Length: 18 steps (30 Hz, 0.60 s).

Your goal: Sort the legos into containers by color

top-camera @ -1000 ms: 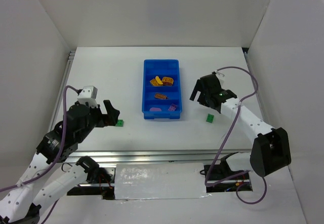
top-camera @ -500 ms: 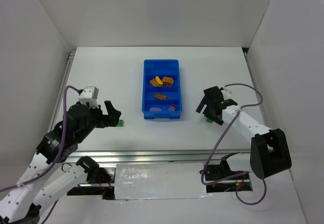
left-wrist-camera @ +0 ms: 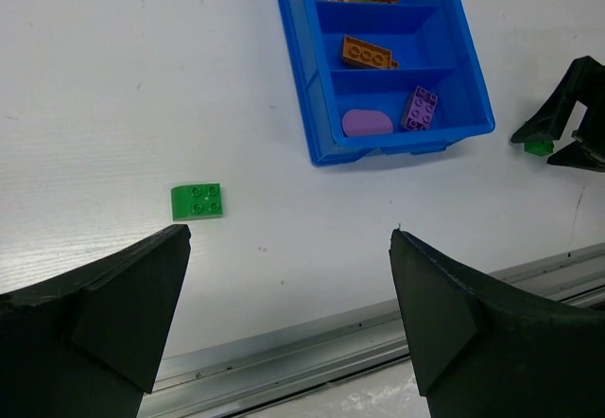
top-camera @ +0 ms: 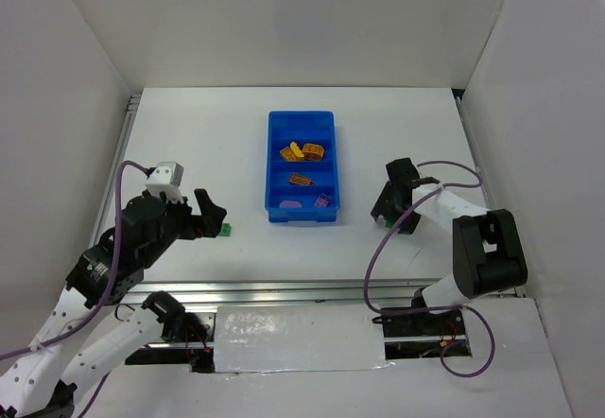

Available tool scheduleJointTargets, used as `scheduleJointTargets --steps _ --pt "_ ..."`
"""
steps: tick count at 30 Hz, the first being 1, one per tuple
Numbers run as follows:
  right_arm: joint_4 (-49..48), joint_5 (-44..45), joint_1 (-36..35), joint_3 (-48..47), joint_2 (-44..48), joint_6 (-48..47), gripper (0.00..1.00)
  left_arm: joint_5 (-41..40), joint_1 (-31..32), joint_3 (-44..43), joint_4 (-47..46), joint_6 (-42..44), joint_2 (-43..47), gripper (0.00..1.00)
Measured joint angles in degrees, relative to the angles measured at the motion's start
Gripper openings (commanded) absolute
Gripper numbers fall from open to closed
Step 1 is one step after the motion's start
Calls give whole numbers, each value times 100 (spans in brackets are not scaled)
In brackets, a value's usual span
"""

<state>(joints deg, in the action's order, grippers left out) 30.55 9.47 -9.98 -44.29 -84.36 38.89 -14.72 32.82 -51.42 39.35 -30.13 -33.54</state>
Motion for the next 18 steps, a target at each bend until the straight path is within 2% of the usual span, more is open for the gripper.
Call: scheduleJointTargets --steps 3,8,10,11,12,13,15,16,18 --pt "70 -26 2 -94 -168 -118 57 -2 0 0 -4 2 48 100" --pt "221 -37 48 -302 -363 -173 57 0 0 0 -9 9 63 100" --pt "221 -37 48 -448 -487 -192 50 4 0 0 -9 13 59 99" --pt "214 -37 48 -511 -533 -205 44 4 0 0 -11 17 55 100" --pt "212 -44 48 -568 -570 -240 29 4 0 0 -13 17 44 100" --pt "210 -59 48 -601 -586 -284 18 7 0 0 -15 17 33 99" --pt "199 -120 48 -627 -592 -310 11 9 0 0 -17 20 4 99" --pt "199 -149 48 -627 -590 -348 0 9 0 0 -20 20 -2 100" --pt "195 -199 48 -627 -577 -391 0 7 0 0 -22 20 -7 100"
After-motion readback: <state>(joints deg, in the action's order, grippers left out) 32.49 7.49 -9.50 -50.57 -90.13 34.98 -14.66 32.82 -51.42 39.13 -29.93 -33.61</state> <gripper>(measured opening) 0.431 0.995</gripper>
